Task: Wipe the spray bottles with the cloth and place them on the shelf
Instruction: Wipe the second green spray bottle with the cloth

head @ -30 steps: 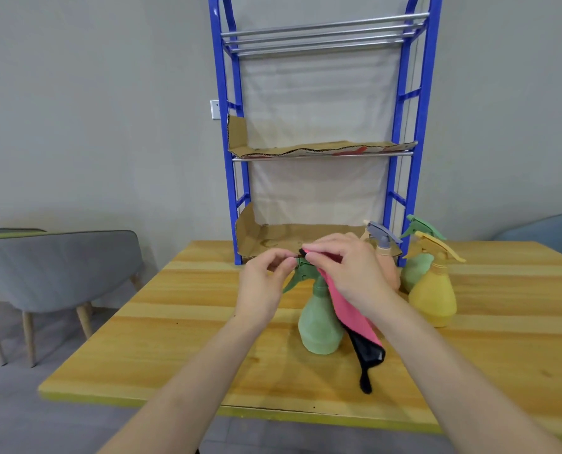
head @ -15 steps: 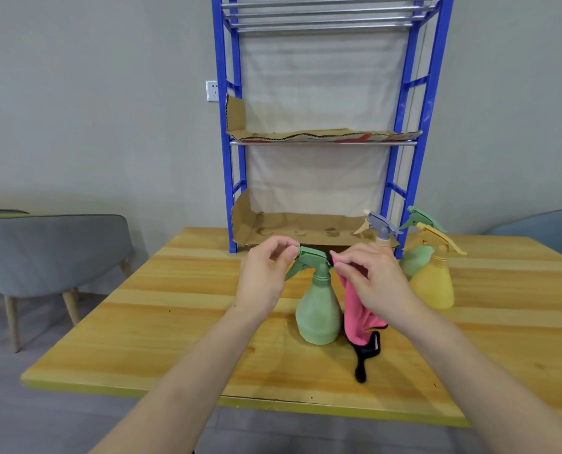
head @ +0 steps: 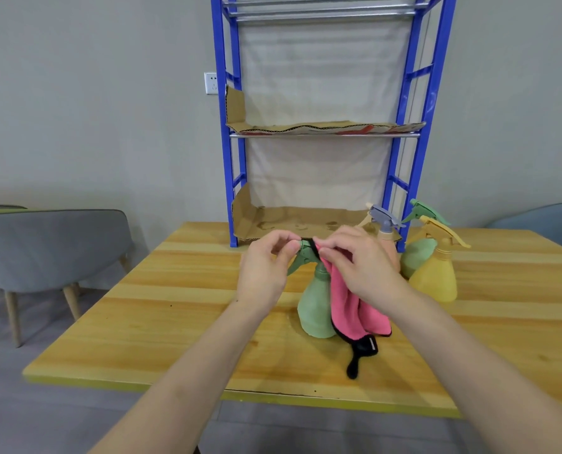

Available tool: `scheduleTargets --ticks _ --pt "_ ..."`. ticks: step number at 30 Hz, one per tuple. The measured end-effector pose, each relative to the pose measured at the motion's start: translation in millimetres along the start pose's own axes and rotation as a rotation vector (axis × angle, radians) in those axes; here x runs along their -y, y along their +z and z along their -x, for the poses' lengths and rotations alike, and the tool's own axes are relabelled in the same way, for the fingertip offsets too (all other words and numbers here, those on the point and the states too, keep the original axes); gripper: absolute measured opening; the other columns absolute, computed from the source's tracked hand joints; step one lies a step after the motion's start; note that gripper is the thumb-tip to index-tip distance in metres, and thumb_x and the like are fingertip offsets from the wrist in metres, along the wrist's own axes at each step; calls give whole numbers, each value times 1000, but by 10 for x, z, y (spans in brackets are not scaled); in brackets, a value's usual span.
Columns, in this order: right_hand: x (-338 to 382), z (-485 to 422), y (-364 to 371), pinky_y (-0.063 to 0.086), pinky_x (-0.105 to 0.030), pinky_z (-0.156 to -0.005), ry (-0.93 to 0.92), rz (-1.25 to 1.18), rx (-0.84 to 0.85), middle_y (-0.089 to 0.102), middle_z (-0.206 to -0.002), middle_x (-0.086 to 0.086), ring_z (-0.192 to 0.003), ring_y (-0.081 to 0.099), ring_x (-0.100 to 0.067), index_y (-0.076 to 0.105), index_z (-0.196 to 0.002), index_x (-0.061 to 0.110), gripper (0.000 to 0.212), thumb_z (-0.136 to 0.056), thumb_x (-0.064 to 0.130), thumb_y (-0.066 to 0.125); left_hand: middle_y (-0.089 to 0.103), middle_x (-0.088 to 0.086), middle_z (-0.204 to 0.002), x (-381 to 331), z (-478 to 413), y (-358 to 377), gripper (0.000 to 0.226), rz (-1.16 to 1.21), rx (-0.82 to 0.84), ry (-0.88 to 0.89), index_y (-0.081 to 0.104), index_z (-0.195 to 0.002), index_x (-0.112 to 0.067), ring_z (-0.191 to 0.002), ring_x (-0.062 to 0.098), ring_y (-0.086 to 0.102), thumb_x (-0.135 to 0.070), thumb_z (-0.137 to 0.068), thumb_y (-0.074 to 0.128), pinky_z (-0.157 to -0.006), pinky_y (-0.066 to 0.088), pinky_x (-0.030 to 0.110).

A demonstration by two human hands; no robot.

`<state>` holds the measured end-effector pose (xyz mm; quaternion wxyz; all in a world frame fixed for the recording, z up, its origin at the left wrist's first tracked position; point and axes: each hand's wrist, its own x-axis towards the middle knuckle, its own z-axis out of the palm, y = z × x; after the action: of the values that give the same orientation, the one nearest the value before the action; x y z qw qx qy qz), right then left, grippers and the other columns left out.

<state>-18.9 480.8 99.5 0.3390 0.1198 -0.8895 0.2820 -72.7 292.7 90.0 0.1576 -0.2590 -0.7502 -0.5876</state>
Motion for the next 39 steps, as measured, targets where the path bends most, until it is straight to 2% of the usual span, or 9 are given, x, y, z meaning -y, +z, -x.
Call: scheduleTargets --ticks 7,10,14,19,21,27,32,36,39 --pt "-157 170 -115 36 -14 -87 20 58 -42 66 -81 6 -86 59 -19 72 -74 18 23 -97 14 72 76 -16 -92 4 -36 0 12 -17 20 0 73 -96 -29 -94 3 68 -23 -101 64 -88 54 28" --pt "-98 98 -96 39 -23 -84 13 90 -46 69 -84 5 -87 56 -19 78 -82 15 15 -96 14 73 76 -14 -91 -19 -40 -11 12 -9 19 -26 75 -95 -27 -94 4 69 -23 -101 66 -89 55 28" --pt "-2 49 -58 32 -5 -85 -15 130 -60 72 -90 3 -90 57 -19 82 -96 15 8 -95 14 74 76 -13 -91 -28 -35 -20 12 -21 27 -19 75 -96 -26 -92 2 68 -24 -101 65 -87 54 25" --pt "-201 165 -135 47 -39 -85 -16 135 -19 68 -87 1 -89 59 -22 79 -85 12 15 -97 15 71 76 -16 -92 -33 -15 12 11 -51 9 4 74 -98 -28 -91 -2 67 -25 -101 64 -85 52 21" --pt "-216 181 -154 49 -44 -85 -49 158 -14 69 -88 0 -89 61 -22 78 -84 10 17 -98 14 70 76 -17 -92 -28 -7 8 12 -57 6 8 75 -98 -29 -92 -2 67 -26 -101 64 -85 52 22" --pt "-170 194 -210 50 -28 -97 178 -128 -2 75 -103 14 -104 66 -1 82 -107 21 16 -98 16 69 76 -18 -91 -40 -41 -42 11 -94 32 -32 75 -98 -32 -92 1 69 -30 -100 65 -90 57 34" --pt "26 36 -366 51 -22 -91 253 -353 -172 78 -103 12 -101 70 -4 80 -106 25 19 -102 16 64 75 -17 -91 -52 -35 -36 10 -99 28 -49 76 -100 -31 -93 3 69 -32 -100 66 -90 58 37" --pt "184 -126 -292 49 -25 -94 180 -295 -170 74 -105 10 -105 65 -6 81 -107 25 17 -101 20 65 76 -17 -93 -50 -17 -26 11 -59 17 -56 77 -101 -28 -94 2 70 -31 -100 67 -91 58 36" --pt "217 -67 -138 44 -15 -96 153 -221 -57 74 -110 12 -108 62 3 81 -111 25 18 -99 19 68 77 -17 -93 -34 -18 -29 11 -49 21 -61 78 -100 -28 -94 2 70 -31 -100 67 -92 58 38"
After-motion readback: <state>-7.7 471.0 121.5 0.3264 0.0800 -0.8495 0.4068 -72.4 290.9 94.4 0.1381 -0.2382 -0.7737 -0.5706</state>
